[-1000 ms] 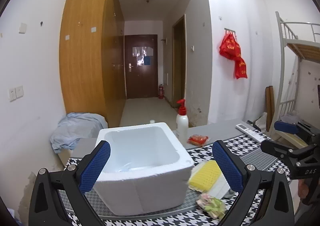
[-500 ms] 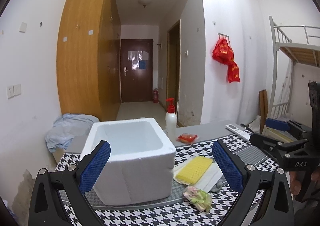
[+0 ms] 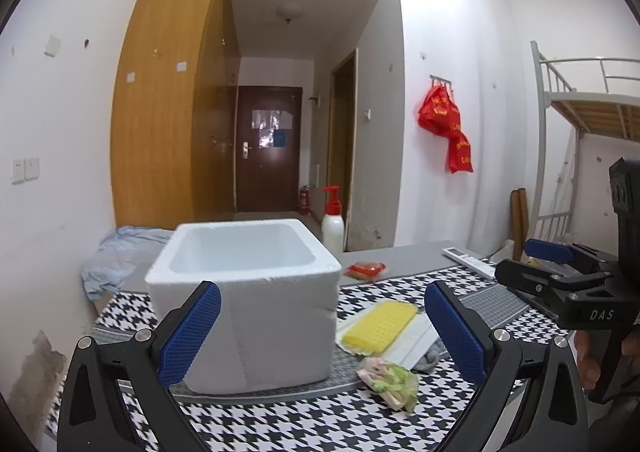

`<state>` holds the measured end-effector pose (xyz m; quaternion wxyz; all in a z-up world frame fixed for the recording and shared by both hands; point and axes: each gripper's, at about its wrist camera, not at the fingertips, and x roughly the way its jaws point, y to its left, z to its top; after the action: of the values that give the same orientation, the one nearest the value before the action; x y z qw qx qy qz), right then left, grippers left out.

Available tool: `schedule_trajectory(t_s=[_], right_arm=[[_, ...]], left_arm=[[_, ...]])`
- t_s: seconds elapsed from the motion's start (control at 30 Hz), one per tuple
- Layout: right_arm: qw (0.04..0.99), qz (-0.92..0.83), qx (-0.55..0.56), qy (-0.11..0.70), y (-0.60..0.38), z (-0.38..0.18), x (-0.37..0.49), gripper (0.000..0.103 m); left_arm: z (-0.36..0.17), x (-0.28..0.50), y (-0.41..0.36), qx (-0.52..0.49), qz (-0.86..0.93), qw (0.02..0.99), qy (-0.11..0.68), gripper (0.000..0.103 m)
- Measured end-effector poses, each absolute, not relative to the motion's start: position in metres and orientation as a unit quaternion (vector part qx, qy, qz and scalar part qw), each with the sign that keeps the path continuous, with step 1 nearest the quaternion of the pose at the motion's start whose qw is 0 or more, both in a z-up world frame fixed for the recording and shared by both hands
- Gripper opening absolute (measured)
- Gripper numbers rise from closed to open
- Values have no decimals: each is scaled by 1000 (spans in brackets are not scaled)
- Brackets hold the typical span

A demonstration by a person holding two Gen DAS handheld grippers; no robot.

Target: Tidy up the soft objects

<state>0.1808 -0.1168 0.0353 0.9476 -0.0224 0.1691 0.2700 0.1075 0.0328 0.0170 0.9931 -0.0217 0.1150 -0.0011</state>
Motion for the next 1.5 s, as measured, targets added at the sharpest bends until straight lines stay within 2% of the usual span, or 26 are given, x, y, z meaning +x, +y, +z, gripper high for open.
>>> schedule_trajectory(t_s=[0.67,1.5], right_arm=[[951,245,-5,187,-127,9,181,99],[927,263,-2,268,-143,-35,232,99]], left_arm=[[-27,115,16,-27,-30,987,153,102],[-64,163,-20,-37,-8,969,243,102]])
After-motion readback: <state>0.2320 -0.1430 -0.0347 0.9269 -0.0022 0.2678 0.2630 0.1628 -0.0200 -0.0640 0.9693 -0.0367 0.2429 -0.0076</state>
